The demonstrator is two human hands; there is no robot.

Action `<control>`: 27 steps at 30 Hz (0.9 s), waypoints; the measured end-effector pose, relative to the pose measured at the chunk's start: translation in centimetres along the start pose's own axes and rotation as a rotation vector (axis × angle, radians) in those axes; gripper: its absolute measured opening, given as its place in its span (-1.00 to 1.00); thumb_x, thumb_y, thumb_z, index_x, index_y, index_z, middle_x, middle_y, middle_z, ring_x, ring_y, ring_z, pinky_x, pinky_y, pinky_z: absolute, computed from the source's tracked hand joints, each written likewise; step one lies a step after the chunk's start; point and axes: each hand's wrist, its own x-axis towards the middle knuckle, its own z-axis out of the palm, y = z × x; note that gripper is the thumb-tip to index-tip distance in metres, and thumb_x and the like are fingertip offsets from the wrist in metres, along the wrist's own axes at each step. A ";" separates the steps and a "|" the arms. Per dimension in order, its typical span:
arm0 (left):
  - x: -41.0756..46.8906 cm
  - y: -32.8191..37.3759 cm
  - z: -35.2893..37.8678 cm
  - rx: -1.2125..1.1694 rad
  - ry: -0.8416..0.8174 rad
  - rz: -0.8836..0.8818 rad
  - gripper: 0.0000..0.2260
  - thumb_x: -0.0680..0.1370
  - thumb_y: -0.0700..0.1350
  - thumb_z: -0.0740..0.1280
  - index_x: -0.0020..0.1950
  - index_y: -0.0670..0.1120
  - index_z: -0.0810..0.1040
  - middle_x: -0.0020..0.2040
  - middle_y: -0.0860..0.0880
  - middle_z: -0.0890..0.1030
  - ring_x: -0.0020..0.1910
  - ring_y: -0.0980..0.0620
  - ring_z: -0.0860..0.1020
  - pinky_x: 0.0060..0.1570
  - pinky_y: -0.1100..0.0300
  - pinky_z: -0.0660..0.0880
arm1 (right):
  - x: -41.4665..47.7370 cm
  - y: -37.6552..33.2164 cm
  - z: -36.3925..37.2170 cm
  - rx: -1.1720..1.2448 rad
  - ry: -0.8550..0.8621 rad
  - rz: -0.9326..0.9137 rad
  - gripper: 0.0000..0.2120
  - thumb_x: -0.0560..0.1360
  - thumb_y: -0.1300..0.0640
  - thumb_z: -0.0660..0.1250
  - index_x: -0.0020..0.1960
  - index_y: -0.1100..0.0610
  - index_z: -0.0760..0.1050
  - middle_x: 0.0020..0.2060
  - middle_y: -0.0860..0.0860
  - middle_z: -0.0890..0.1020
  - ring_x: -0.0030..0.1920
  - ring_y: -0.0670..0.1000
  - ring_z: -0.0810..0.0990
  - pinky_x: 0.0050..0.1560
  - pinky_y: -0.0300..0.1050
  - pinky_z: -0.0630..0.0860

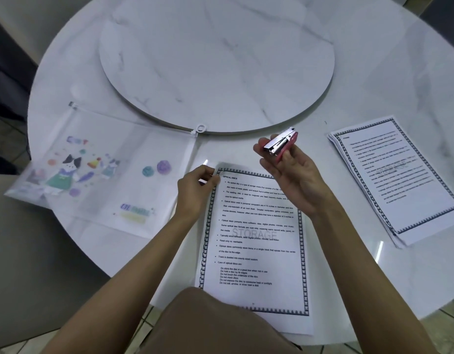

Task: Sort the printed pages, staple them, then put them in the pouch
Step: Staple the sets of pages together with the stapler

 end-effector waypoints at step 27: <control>-2.1 1.3 -0.1 -0.052 -0.021 0.155 -0.87 0.52 -0.12 0.34 -0.20 0.09 0.53 -0.28 0.13 0.59 -0.30 0.21 0.53 -0.25 0.42 0.44 | 3.0 3.2 2.3 -0.827 0.062 -0.013 -0.76 0.47 0.35 0.31 0.12 0.22 0.44 0.04 0.01 0.61 0.01 -0.23 0.58 0.00 -0.42 0.46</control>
